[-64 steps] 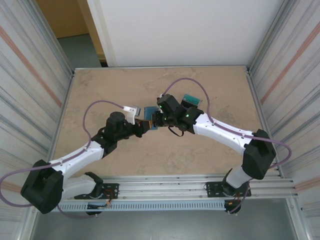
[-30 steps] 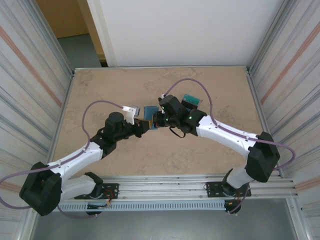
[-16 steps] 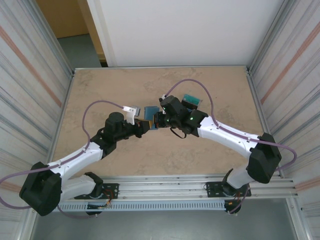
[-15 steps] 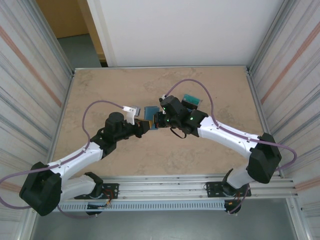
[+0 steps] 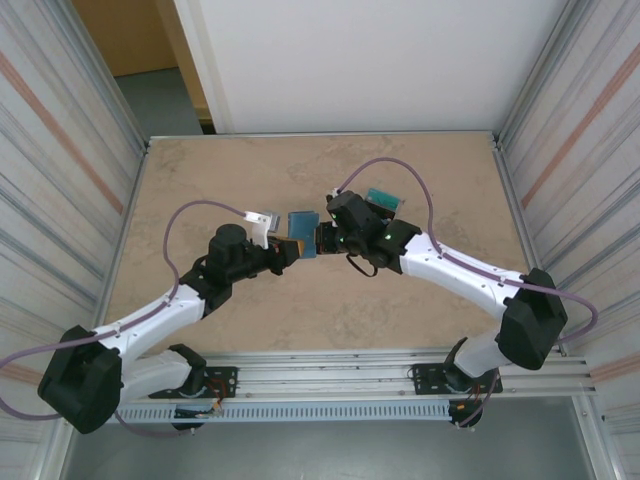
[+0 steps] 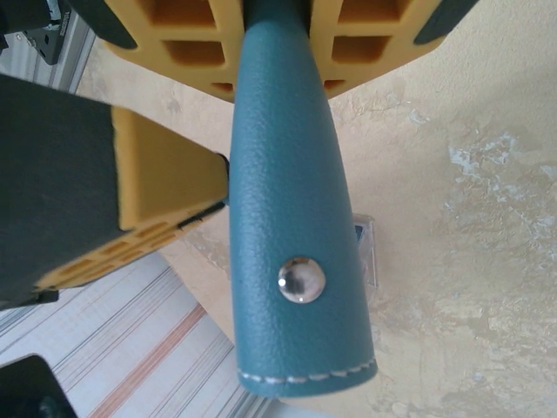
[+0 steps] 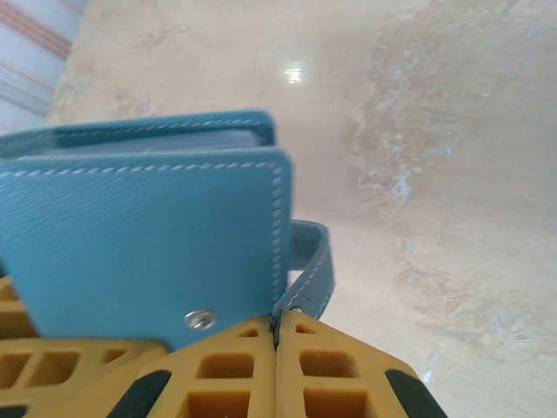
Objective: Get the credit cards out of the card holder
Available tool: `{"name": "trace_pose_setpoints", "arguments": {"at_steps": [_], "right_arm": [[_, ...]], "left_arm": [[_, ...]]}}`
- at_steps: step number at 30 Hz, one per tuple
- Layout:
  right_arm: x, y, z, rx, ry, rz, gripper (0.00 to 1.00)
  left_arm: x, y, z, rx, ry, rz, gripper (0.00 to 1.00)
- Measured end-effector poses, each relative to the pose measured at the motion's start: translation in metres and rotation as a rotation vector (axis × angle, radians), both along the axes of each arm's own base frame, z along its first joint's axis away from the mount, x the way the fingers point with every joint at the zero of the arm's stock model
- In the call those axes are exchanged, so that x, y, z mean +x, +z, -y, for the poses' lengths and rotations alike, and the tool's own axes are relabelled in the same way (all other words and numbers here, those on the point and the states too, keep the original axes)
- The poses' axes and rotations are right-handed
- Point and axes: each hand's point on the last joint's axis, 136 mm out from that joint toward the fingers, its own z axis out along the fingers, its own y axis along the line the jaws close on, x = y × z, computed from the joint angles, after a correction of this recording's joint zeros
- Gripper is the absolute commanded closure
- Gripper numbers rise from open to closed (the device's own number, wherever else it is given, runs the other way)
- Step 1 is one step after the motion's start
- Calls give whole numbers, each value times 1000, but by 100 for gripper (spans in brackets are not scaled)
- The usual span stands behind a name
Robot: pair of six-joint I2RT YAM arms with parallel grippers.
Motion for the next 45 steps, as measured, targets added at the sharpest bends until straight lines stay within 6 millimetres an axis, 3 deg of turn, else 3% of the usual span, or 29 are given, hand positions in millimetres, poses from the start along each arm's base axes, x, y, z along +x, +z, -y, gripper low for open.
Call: {"name": "trace_pose_setpoints", "arguments": {"at_steps": [8, 15, 23, 30, 45], "right_arm": [[1, -2, 6, -15, -17, 2, 98], [-2, 4, 22, -21, -22, 42, 60], [-12, 20, 46, 44, 6, 142, 29], [-28, 35, 47, 139, 85, 231, 0], [-49, 66, 18, 286, 298, 328, 1]], "left_arm": [[0, 1, 0, -1, 0, 2, 100], [1, 8, -5, -14, 8, 16, 100], [4, 25, -22, -49, 22, 41, 100], [-3, 26, -28, -55, -12, 19, 100], [-30, 60, -11, -138, -234, 24, 100]]}}
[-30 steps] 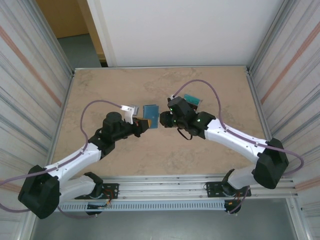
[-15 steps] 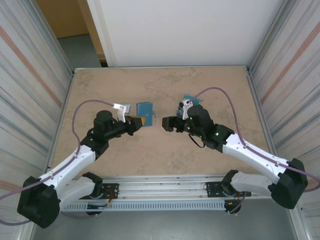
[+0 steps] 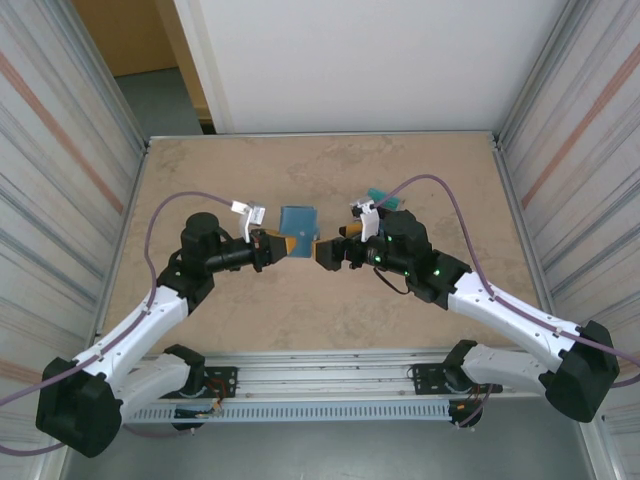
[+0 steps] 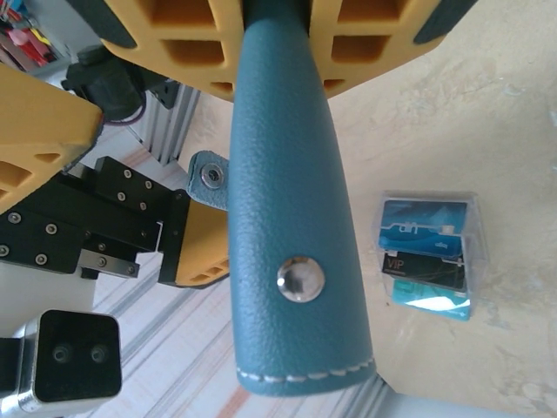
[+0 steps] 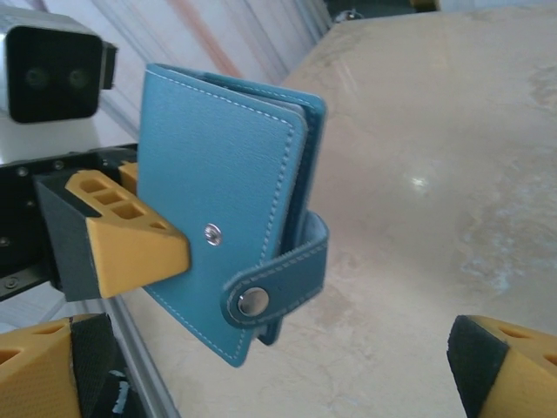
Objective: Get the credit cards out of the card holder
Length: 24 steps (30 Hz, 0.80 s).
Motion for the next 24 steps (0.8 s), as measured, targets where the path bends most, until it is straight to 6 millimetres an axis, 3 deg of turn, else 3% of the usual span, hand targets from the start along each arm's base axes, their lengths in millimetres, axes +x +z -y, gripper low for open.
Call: {"name": "trace_pose_setpoints", "arguments": {"at_steps": [3, 15, 19, 24], "right_arm": [[-3, 1, -2, 8, 27, 6, 2], [-2, 1, -4, 6, 68, 26, 30], [-5, 2, 0, 24, 75, 38, 34], [-9, -5, 14, 61, 84, 49, 46]], "left_arm": [[-5, 1, 2, -9, -30, -5, 100], [-17, 14, 7, -56, -109, 7, 100], [-18, 19, 8, -70, -117, 24, 100], [-23, 28, 10, -100, -150, 46, 100]]}}
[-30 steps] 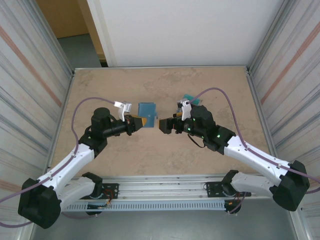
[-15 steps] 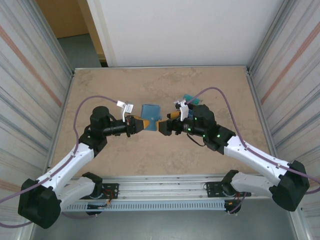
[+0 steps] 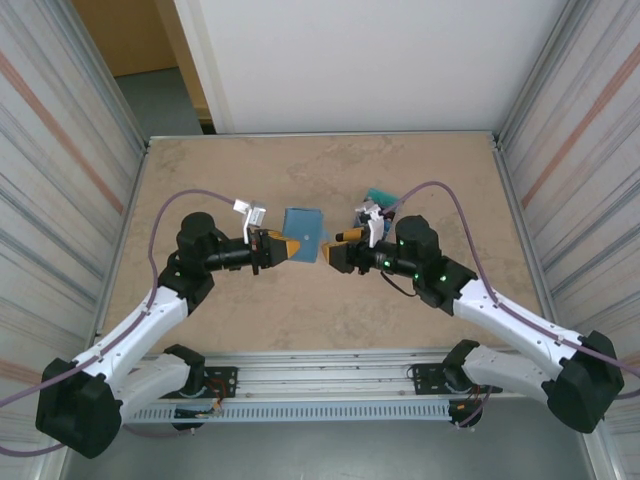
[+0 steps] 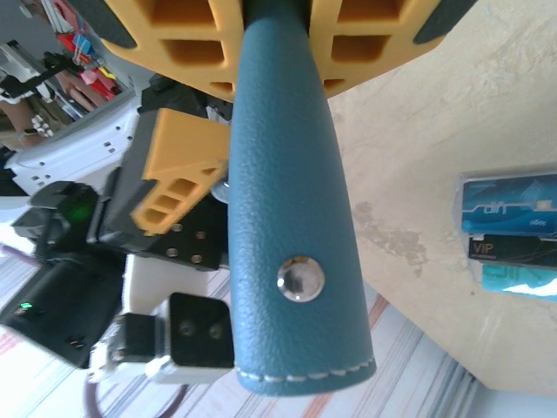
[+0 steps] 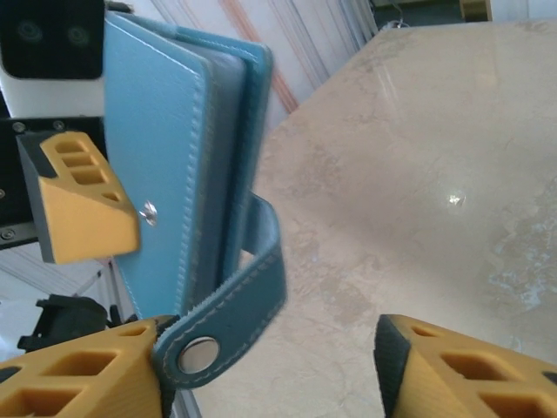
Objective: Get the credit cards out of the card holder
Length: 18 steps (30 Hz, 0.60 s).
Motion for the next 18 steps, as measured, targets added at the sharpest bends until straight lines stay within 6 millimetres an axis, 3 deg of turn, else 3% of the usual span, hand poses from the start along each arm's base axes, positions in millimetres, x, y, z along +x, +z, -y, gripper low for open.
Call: {"name": "trace_pose_setpoints", "arguments": {"at_steps": [7, 18], "right_arm": [[4, 7, 20, 101, -9, 11, 51], [-20, 29, 7, 182, 154, 57, 51]], "left_arm": [[-9, 11, 1, -33, -46, 25, 100], [-16, 16, 1, -54, -73, 23, 100]]}}
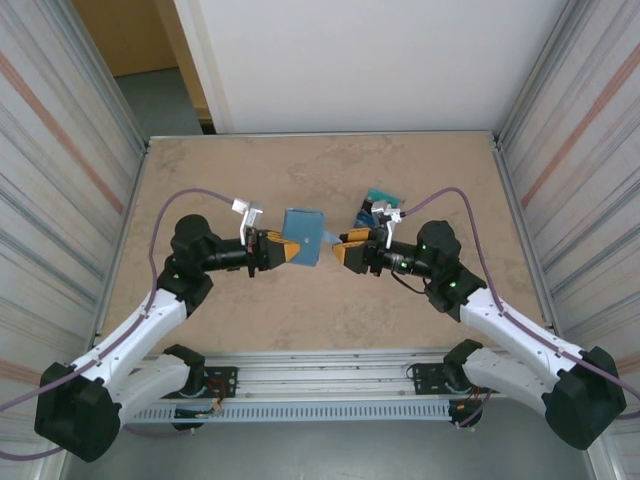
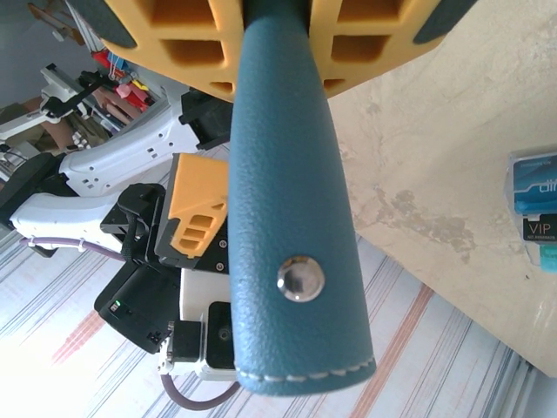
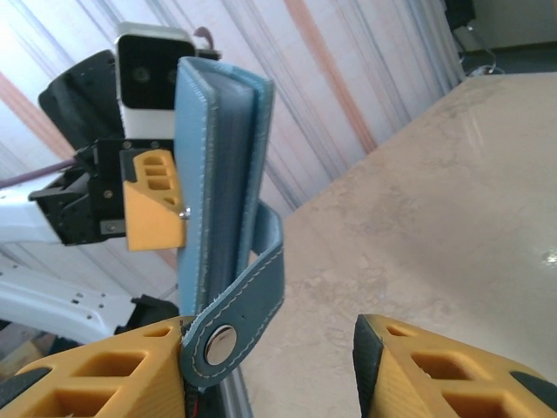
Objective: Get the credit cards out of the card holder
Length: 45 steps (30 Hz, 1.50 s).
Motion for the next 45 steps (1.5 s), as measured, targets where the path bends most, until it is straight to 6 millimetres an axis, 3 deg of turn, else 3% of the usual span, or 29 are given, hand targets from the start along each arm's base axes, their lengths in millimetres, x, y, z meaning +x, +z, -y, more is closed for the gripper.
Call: {"name": "trace_pose_setpoints", "arguments": {"at_steps": [11, 25, 34, 39, 45], "right_arm": [[5, 0, -23, -16, 74, -16, 64], [8, -1, -38, -18, 125, -24, 78], [10, 1, -44, 6, 159, -34, 80], [8, 4, -44, 24, 176, -46, 66], [4, 8, -44, 39, 199, -55, 86]], "left_arm": [[-2, 3, 0, -12, -9, 5, 100], [-1, 3, 0, -15, -7, 9, 100], [1, 4, -1, -19, 1, 17, 100], [0, 7, -1, -26, -7, 34, 100], [1, 8, 0, -31, -6, 43, 100]]}}
